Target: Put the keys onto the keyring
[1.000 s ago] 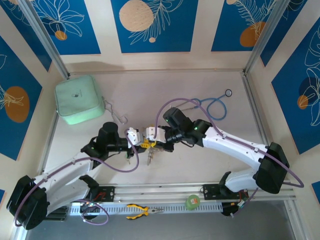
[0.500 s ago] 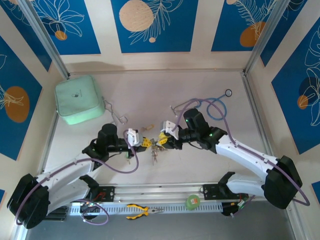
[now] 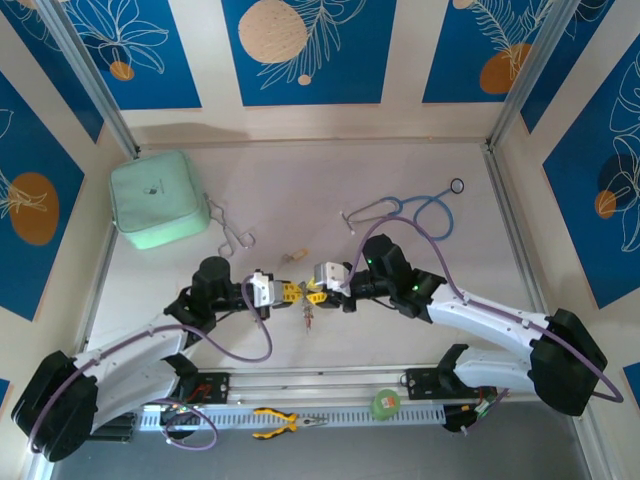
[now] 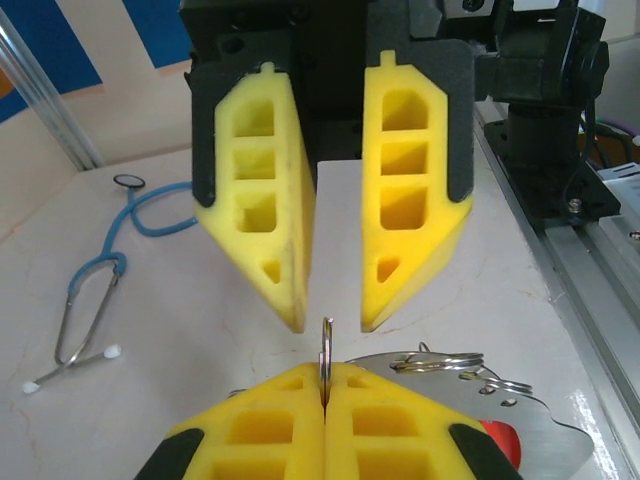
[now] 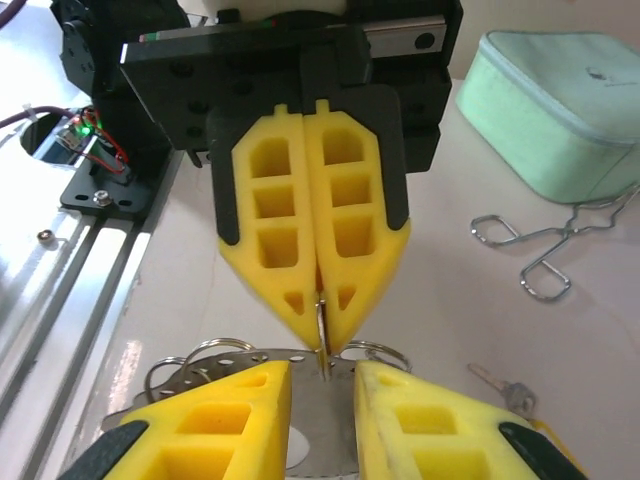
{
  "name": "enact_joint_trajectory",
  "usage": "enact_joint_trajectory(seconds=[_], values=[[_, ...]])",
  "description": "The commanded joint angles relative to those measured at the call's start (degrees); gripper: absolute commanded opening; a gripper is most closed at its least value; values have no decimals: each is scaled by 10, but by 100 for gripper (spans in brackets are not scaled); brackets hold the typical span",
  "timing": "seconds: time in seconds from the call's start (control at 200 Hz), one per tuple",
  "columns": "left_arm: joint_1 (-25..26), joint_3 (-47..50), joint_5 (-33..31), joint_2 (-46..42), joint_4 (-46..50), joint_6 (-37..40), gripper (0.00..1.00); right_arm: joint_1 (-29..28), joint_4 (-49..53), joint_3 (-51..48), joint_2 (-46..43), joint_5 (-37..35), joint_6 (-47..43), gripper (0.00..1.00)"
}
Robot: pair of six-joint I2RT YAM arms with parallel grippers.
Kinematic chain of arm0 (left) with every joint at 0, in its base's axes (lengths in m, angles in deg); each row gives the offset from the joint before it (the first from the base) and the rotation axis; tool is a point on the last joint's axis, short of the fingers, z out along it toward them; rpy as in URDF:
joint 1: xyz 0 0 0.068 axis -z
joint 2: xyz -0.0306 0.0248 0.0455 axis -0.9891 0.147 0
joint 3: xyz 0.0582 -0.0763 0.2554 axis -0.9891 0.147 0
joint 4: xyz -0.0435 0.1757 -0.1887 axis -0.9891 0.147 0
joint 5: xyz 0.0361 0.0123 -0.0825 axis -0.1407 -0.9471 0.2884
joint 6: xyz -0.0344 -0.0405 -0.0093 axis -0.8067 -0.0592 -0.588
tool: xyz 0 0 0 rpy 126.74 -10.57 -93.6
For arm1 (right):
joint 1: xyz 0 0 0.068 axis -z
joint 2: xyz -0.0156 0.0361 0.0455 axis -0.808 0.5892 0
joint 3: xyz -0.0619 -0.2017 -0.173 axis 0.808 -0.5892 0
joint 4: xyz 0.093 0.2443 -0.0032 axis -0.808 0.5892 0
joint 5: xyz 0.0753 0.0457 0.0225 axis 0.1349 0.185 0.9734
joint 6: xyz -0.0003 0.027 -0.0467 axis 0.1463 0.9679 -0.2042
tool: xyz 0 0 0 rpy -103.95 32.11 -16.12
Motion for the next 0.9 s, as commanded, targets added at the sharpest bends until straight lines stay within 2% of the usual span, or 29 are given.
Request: enact_joint_trajectory(seconds=[0.0, 0.24, 0.345, 0.46, 0.52, 0.59, 0.665, 0.77, 0.895], values=[[5, 3, 2, -18, -15, 35, 0, -11, -24, -2, 9, -21, -25, 23], [6, 4, 3, -19, -16, 32, 0, -19, -23, 3, 15, -30, -33, 17], [6, 5, 3, -20, -17, 31, 0, -21, -24, 6, 16, -29, -34, 11], [7, 3, 0, -21, -10, 31, 0, -24, -21, 11, 16, -30, -39, 0], [7, -2, -8, -21, 1, 32, 0, -29, -14, 15, 18, -33, -47, 0], [6, -7, -20, -25, 12, 32, 16, -36, -3, 21, 18, -43, -61, 0], [7, -10, -28, -28, 20, 35, 23, -47, 14, 29, 21, -57, -79, 0], [7, -20, -24, -28, 44, 46, 22, -59, 45, 48, 30, -77, -103, 0], [8, -30, -18, -29, 65, 60, 9, -65, 60, 59, 33, -88, -114, 0]])
